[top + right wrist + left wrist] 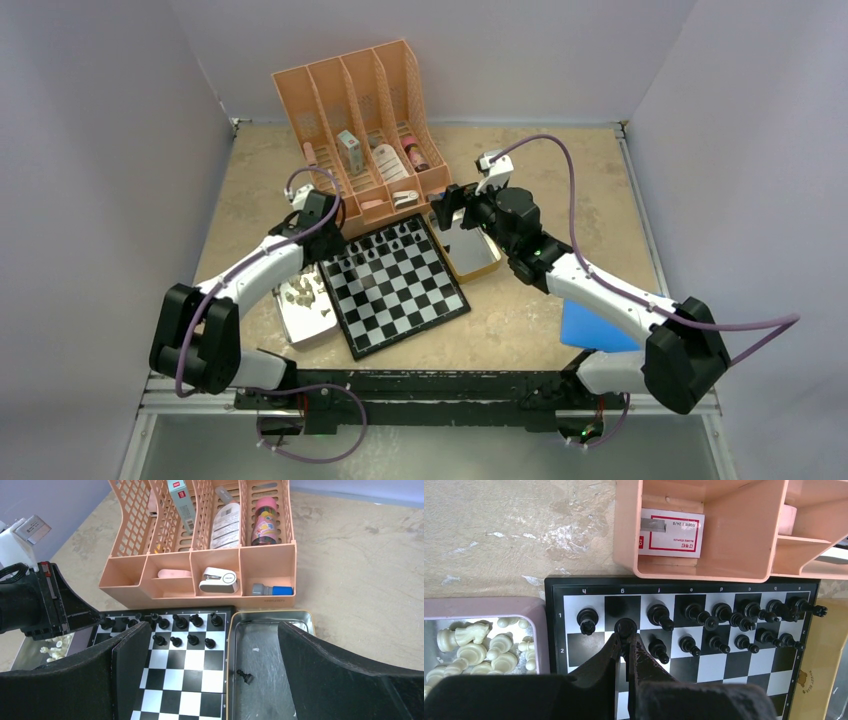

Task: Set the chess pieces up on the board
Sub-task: Place the chess piece on the chessboard.

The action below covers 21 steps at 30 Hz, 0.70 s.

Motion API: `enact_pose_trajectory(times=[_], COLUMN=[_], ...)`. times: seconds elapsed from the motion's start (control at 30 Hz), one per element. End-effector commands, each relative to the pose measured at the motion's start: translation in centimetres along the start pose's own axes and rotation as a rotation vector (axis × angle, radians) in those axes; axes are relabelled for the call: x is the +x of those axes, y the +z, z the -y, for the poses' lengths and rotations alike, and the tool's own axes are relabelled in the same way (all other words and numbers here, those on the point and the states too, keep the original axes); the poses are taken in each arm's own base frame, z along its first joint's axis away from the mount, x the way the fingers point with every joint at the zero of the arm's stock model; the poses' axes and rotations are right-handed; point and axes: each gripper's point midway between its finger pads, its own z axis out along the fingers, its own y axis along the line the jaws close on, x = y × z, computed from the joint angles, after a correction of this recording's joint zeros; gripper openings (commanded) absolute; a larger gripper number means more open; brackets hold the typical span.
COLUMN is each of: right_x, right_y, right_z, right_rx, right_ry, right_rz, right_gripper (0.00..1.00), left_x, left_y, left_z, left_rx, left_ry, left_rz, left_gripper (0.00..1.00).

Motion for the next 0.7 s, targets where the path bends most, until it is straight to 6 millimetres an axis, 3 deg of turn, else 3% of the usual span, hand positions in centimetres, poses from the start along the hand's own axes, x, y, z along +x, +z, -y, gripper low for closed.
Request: enact_pose_trajectory(times=[0.0,0.67], right_x=[-1.8,-1.5], right_y=[0.1,0.2], right_z=[0.1,0.2], right_rx=[0.018,0.021], right_ry=[0.013,0.010], right_rz=[0.053,0.046], right_gripper=[0.99,0.99], left_x=[-1.5,-1.1], left_y=[0.0,1.1], left_z=[1.6,1.0], left_rx=[0.043,0.016], left_ry=[-0.001,0.039], left_rz=[0.041,0.042], left_gripper=[0.00,0.00])
